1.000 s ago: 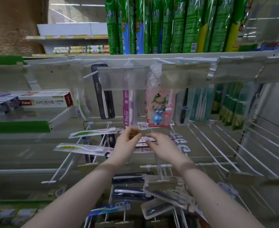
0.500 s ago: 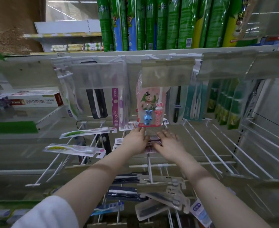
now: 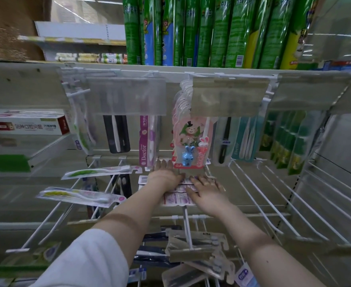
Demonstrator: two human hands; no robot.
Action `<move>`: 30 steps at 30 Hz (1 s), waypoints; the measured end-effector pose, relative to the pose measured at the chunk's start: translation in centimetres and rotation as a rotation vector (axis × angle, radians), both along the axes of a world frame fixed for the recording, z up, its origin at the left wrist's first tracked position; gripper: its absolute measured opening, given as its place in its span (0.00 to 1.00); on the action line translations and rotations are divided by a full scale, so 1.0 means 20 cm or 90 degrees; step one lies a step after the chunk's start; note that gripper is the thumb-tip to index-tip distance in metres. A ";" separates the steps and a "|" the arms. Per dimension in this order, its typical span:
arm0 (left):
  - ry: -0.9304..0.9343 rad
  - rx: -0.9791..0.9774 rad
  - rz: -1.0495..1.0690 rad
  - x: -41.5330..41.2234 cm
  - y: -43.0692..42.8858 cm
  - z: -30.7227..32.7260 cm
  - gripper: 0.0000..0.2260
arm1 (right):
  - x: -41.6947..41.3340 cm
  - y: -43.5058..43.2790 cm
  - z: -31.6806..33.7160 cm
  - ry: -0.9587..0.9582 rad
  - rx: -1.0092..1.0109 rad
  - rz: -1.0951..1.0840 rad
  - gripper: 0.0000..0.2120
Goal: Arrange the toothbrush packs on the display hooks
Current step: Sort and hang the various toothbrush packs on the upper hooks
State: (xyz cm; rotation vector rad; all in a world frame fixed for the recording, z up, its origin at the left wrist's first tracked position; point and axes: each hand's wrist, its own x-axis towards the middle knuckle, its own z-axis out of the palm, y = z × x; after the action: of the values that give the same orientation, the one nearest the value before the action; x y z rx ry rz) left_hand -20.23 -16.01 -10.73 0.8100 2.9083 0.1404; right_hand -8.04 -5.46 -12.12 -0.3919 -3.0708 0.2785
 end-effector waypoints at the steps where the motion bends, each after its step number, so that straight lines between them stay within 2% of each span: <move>1: 0.003 -0.003 0.002 0.00 0.00 -0.01 0.31 | 0.00 0.00 0.00 0.003 0.002 -0.003 0.27; 6: 0.008 0.008 -0.004 0.03 0.00 -0.01 0.30 | 0.02 -0.01 0.00 0.015 -0.003 -0.006 0.27; 8: 0.043 -0.020 -0.017 0.04 -0.01 -0.01 0.30 | 0.04 -0.02 0.02 0.010 -0.011 -0.005 0.28; 11: 0.079 0.001 -0.006 0.11 -0.03 -0.01 0.31 | 0.09 -0.02 0.04 0.010 -0.016 -0.003 0.28; 17: 0.095 0.011 0.011 0.28 -0.07 -0.02 0.27 | 0.22 -0.03 0.06 0.025 0.010 0.022 0.30; 20: 0.068 0.030 -0.011 0.33 -0.11 -0.01 0.26 | 0.28 -0.04 0.07 0.048 -0.001 0.026 0.27; 25: 0.030 0.027 -0.042 0.36 -0.17 0.03 0.20 | 0.34 -0.07 0.09 0.085 0.017 0.051 0.21; 30: 0.072 0.006 -0.092 0.38 -0.21 0.08 0.24 | 0.39 -0.09 0.10 0.153 0.022 0.073 0.17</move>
State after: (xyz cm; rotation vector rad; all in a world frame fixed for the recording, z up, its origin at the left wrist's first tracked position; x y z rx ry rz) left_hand -12.61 -20.30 -9.11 1.0594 2.9409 0.0973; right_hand -0.24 -7.24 -10.08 -0.1673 -2.8605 0.2538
